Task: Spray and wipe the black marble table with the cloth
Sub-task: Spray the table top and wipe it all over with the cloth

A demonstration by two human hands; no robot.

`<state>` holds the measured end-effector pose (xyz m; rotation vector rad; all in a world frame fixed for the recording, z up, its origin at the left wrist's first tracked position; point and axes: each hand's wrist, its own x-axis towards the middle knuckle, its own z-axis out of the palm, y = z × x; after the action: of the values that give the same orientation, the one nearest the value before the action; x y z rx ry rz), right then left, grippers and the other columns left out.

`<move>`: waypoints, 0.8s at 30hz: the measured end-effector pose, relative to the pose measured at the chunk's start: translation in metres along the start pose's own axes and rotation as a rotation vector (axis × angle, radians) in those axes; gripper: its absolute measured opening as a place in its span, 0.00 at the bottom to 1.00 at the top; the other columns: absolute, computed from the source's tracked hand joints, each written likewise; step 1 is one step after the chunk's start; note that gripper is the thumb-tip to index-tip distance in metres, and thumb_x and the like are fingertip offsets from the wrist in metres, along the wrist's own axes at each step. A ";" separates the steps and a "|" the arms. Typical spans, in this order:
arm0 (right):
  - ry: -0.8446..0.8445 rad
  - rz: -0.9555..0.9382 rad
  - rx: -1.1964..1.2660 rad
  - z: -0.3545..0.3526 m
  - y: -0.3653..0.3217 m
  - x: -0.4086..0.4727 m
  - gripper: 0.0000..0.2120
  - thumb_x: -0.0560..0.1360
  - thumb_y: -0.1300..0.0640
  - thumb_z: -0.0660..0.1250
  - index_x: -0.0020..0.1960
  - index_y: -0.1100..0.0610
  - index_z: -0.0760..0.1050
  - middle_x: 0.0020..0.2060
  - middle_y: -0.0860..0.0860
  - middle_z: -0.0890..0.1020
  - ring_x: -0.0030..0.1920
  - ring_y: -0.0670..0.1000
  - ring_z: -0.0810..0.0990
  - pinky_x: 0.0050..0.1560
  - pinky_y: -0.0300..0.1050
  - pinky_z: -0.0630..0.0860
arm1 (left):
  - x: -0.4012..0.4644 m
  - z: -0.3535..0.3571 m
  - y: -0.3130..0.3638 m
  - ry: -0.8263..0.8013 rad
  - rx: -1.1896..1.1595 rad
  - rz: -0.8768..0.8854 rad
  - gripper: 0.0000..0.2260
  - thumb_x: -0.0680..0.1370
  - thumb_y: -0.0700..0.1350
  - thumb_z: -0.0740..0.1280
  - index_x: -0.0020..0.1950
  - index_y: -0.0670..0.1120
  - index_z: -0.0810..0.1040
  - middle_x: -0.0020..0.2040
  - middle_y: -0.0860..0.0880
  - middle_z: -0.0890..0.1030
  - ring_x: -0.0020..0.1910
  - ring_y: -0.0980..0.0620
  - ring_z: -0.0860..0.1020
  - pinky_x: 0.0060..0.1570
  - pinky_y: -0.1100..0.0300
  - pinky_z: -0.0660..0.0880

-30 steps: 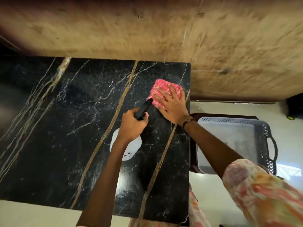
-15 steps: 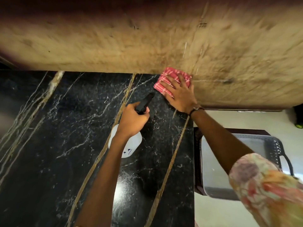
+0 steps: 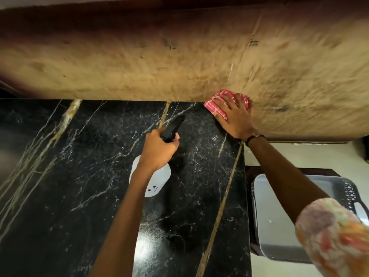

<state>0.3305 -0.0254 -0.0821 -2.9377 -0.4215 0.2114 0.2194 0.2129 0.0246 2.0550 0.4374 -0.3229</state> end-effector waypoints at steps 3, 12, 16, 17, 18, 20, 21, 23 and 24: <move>0.004 0.109 -0.040 -0.003 -0.024 0.020 0.27 0.78 0.37 0.49 0.73 0.46 0.60 0.70 0.52 0.69 0.68 0.63 0.65 0.68 0.72 0.53 | 0.001 -0.014 -0.008 0.030 -0.017 0.024 0.04 0.74 0.41 0.67 0.44 0.41 0.79 0.36 0.36 0.78 0.28 0.48 0.72 0.33 0.56 0.70; 0.009 0.064 -0.059 0.009 -0.145 0.056 0.25 0.80 0.41 0.52 0.74 0.48 0.59 0.69 0.54 0.69 0.68 0.63 0.64 0.67 0.73 0.51 | 0.013 -0.096 -0.050 0.113 -0.099 0.022 0.04 0.74 0.40 0.68 0.44 0.39 0.79 0.41 0.31 0.79 0.30 0.46 0.72 0.31 0.54 0.69; -0.014 0.056 -0.047 0.020 -0.223 0.084 0.24 0.80 0.41 0.51 0.74 0.47 0.58 0.69 0.53 0.68 0.69 0.63 0.63 0.67 0.73 0.50 | 0.021 -0.153 -0.085 0.105 -0.136 0.007 0.03 0.74 0.39 0.67 0.41 0.42 0.79 0.32 0.40 0.75 0.22 0.52 0.67 0.28 0.57 0.67; -0.018 0.051 -0.043 0.023 -0.245 0.093 0.24 0.80 0.41 0.51 0.74 0.47 0.58 0.69 0.53 0.68 0.68 0.63 0.63 0.67 0.73 0.50 | 0.023 -0.170 -0.095 0.115 -0.148 -0.002 0.03 0.74 0.39 0.67 0.41 0.44 0.78 0.31 0.42 0.74 0.22 0.52 0.67 0.28 0.57 0.66; -0.018 0.047 -0.041 0.026 -0.267 0.100 0.24 0.80 0.41 0.51 0.74 0.47 0.58 0.69 0.53 0.68 0.68 0.63 0.63 0.66 0.73 0.50 | 0.026 -0.188 -0.105 0.128 -0.156 -0.009 0.03 0.74 0.39 0.67 0.40 0.45 0.78 0.31 0.44 0.74 0.22 0.52 0.67 0.28 0.57 0.67; -0.012 0.032 -0.036 0.032 -0.313 0.117 0.24 0.80 0.41 0.51 0.74 0.47 0.59 0.69 0.53 0.69 0.68 0.63 0.64 0.66 0.72 0.50 | 0.030 -0.224 -0.126 0.151 -0.169 -0.026 0.02 0.74 0.39 0.67 0.41 0.43 0.79 0.31 0.44 0.75 0.23 0.52 0.68 0.27 0.58 0.67; -0.011 0.020 -0.027 0.034 -0.333 0.125 0.24 0.80 0.42 0.52 0.74 0.47 0.59 0.69 0.54 0.69 0.68 0.63 0.64 0.66 0.72 0.51 | 0.032 -0.239 -0.134 0.159 -0.171 -0.028 0.03 0.74 0.40 0.67 0.42 0.41 0.79 0.31 0.44 0.75 0.23 0.52 0.68 0.26 0.59 0.67; -0.026 -0.013 -0.006 0.040 -0.384 0.144 0.24 0.80 0.42 0.52 0.73 0.47 0.59 0.68 0.54 0.70 0.68 0.63 0.64 0.66 0.72 0.51 | 0.037 -0.276 -0.153 0.180 -0.175 -0.030 0.04 0.74 0.39 0.67 0.43 0.39 0.79 0.30 0.44 0.74 0.22 0.54 0.69 0.25 0.60 0.67; -0.038 -0.025 0.004 0.043 -0.410 0.154 0.24 0.80 0.42 0.51 0.73 0.47 0.59 0.69 0.54 0.69 0.68 0.63 0.64 0.66 0.72 0.51 | 0.039 -0.294 -0.162 0.189 -0.184 -0.033 0.04 0.74 0.39 0.67 0.43 0.39 0.79 0.29 0.44 0.73 0.22 0.54 0.69 0.26 0.59 0.67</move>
<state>0.3611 0.4131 -0.0672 -2.9268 -0.4618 0.2649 0.1987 0.5506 0.0281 1.9065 0.5947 -0.1034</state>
